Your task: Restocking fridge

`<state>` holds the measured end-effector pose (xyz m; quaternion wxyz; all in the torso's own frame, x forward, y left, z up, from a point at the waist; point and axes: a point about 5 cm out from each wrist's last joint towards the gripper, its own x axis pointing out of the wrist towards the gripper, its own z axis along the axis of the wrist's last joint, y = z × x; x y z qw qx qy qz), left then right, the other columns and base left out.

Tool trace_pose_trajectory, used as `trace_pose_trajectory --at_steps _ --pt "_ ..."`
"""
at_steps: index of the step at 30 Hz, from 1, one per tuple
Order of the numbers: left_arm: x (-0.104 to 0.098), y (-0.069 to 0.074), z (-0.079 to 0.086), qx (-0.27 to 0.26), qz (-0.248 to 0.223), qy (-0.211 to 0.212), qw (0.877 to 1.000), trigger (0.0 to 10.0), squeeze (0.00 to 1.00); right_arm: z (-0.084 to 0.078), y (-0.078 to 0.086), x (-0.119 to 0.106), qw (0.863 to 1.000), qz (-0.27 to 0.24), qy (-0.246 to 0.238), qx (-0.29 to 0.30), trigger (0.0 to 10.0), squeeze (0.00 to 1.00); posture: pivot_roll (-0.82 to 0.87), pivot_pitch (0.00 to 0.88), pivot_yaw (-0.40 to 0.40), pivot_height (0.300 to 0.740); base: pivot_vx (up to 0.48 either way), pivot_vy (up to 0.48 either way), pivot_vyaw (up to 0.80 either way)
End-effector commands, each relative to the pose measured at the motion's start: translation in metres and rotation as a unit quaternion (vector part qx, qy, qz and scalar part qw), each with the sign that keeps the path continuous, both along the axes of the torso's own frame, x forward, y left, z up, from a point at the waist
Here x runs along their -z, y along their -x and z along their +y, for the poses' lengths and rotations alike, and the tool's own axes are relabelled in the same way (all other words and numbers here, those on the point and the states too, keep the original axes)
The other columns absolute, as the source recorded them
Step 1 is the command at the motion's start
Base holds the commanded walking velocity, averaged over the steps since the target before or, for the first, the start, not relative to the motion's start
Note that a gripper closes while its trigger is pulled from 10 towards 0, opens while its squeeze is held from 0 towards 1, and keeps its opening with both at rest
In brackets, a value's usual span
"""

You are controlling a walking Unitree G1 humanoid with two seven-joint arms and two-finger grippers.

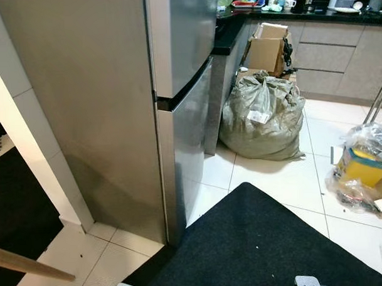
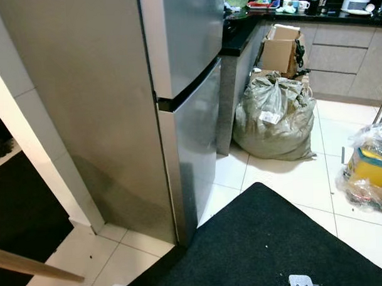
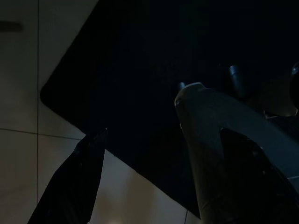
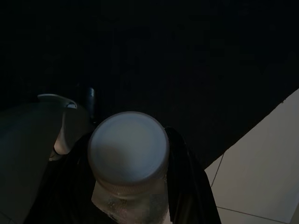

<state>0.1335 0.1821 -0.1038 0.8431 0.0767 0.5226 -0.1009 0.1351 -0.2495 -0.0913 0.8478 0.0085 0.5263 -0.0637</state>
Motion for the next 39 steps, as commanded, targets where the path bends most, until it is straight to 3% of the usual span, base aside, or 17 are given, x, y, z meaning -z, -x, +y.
trace_pose_trajectory --at_steps 1,22,39 --pt "0.0036 0.0106 0.0011 -0.003 0.020 -0.004 1.000 10.0 0.00 0.0004 -0.0030 -0.0009 1.000 -0.003 0.001 -0.004 10.0 0.00 -0.04 0.000 -0.016 0.740 0.000 -0.469 0.00" --pt "0.0036 0.0106 0.0048 -0.021 0.021 -0.016 0.999 10.0 0.00 0.0035 0.0002 0.0010 1.000 0.004 0.002 -0.018 10.0 0.00 -0.04 0.000 -0.015 0.740 0.000 -0.045 0.00" --pt "0.0036 0.0107 0.0049 -0.014 0.022 -0.019 0.999 10.0 0.00 0.0028 0.0017 0.0013 1.000 0.007 0.004 -0.023 10.0 0.00 -0.04 0.000 -0.016 0.740 0.312 0.000 0.00"
